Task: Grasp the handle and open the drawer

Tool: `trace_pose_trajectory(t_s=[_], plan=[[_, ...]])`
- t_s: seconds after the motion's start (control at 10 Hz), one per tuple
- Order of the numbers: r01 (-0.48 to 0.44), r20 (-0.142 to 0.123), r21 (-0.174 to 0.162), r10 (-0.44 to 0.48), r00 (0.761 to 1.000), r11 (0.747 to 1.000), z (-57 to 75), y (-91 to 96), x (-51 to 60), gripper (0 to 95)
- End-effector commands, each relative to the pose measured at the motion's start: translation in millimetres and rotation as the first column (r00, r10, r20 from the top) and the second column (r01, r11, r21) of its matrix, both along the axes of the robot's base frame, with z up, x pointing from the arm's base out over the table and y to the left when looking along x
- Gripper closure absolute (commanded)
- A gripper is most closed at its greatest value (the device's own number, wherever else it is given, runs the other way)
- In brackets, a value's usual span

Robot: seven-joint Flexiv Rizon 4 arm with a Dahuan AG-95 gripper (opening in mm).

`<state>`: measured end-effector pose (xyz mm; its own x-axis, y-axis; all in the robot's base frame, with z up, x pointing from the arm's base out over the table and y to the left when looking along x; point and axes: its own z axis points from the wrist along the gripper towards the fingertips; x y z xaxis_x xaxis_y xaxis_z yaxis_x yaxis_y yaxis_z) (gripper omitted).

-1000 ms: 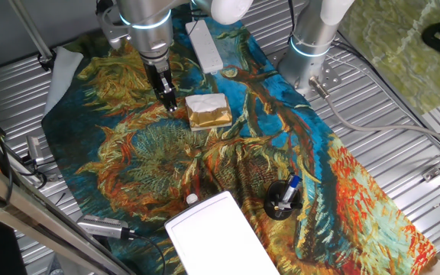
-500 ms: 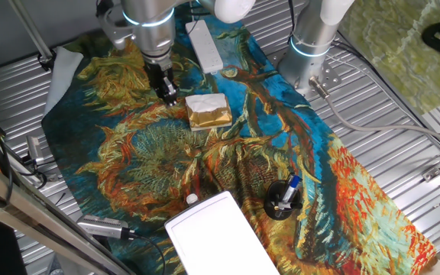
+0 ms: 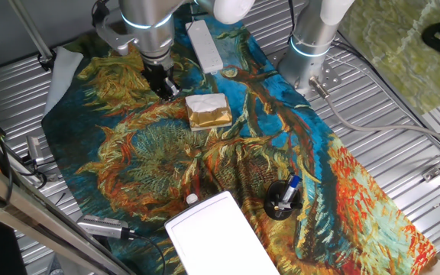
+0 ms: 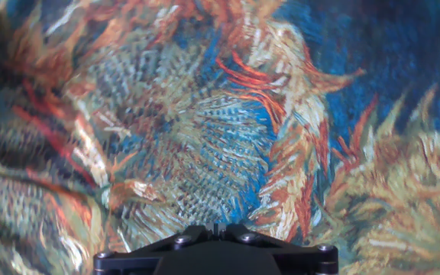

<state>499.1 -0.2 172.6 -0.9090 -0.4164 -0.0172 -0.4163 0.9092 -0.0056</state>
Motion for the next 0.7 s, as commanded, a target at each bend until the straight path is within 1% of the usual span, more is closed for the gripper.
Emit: trace_pose_trajectory(t_s=[0.1,0.2,0.3,0.4,0.5,0.6,0.7], plan=[[-0.236,0.03,0.0,0.236,0.971,0.972,2.9,0.8,-0.4,95.0],[-0.306,0.039,0.006,0.306,0.951,0.952,2.9,0.8,-0.4,95.0],[-0.379,0.046,0.015,0.378,0.925,0.925,2.9,0.8,0.0,95.0],[-0.478,0.053,0.014,0.477,0.877,0.878,3.2,0.7,1.5,95.0],[-0.543,0.057,0.011,0.541,0.839,0.84,3.8,0.6,3.4,95.0],[-0.617,0.068,0.013,0.615,0.785,0.787,4.5,0.3,7.8,95.0],[-0.669,0.095,0.039,0.664,0.742,0.742,5.0,0.0,13.5,95.0]])
